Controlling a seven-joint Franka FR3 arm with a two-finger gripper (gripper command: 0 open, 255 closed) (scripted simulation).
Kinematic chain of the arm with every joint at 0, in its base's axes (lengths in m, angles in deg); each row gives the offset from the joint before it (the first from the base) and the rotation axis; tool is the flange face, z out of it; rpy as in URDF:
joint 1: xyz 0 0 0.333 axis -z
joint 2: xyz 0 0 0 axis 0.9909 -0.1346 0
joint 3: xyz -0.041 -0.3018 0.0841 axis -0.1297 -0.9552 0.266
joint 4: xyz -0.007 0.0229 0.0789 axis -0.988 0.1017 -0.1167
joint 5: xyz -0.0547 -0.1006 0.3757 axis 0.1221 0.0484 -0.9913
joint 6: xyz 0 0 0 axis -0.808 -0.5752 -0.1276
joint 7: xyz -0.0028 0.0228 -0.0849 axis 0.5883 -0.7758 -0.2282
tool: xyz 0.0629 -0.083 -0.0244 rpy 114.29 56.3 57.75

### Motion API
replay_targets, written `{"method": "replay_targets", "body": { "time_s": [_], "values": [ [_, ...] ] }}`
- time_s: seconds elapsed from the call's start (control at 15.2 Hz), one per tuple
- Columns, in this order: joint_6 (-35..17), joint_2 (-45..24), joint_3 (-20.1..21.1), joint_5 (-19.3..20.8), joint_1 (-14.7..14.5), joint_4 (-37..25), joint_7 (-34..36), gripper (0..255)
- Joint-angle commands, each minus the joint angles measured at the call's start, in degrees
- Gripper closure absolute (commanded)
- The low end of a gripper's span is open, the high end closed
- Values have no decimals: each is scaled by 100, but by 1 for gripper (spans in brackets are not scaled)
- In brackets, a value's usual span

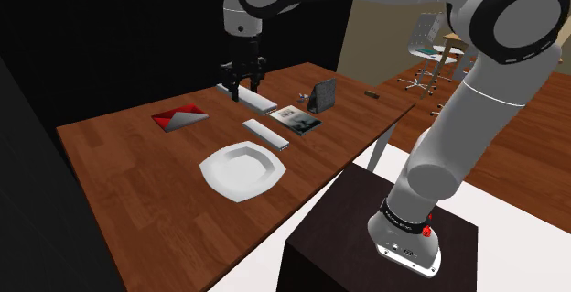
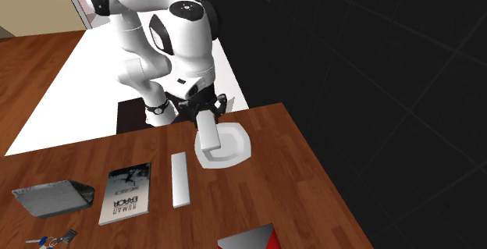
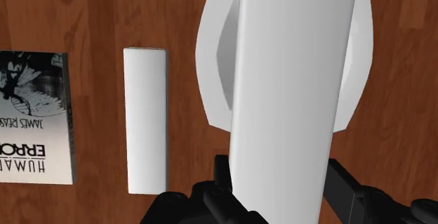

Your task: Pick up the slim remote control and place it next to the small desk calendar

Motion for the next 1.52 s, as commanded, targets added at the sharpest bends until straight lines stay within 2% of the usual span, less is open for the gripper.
{"method": "replay_targets", "body": {
  "time_s": [0.0, 0.73, 1.45],
  "values": [
    [-15, 344, -162, -85, 111, 347, -310, 255],
    [-23, 1495, -1160, -30, 641, 1523, -1849, 255],
    [12, 1940, -2256, 421, 1233, 1924, -3360, 255]
  ]
}}
